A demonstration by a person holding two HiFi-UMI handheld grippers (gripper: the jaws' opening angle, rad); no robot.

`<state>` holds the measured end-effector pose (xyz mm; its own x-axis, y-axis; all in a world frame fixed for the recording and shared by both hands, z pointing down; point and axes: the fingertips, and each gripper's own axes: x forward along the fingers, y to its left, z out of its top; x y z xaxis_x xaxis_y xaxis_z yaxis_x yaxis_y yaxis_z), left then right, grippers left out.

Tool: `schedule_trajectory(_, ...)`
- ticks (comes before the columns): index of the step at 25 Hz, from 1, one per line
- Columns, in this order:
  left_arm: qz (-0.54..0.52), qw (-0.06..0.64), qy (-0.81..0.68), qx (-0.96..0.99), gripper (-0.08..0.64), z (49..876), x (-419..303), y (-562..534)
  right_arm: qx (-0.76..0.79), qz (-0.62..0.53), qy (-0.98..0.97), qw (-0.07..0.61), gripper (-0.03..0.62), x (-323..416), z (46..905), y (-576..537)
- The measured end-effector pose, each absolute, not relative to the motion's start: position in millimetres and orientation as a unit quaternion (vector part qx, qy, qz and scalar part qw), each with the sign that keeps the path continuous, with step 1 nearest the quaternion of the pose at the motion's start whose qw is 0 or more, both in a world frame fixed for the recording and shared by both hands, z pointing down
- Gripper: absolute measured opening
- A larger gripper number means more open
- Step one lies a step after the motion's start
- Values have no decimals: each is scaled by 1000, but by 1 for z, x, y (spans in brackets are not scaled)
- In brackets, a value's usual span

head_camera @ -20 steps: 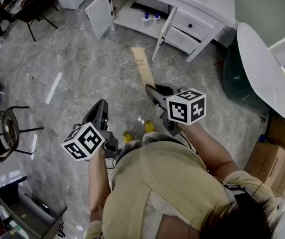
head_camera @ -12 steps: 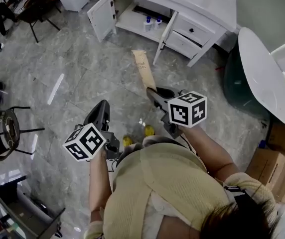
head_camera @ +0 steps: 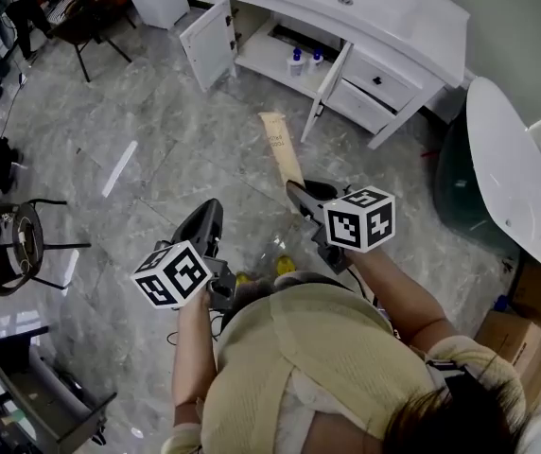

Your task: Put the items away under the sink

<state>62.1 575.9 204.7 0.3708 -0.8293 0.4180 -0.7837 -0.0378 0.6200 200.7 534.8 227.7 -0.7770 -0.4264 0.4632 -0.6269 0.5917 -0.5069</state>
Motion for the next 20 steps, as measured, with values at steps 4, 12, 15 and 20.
schedule_trajectory(4,-14,402,-547,734,43,206,71,570,294,342,-880,148,46,200,231,525)
schedule_trajectory(12,-15,396,-547,737,43,206,58,549,288,346,-879,155,46,184,237,504)
schedule_trajectory(15,-8,391,-541,745,43,207,52,535,288,345,-879,158,46,176,239,492)
schedule_trajectory(20,5,366,-545,755,38,206,35,502,299,344,-875,161,46,162,240,464)
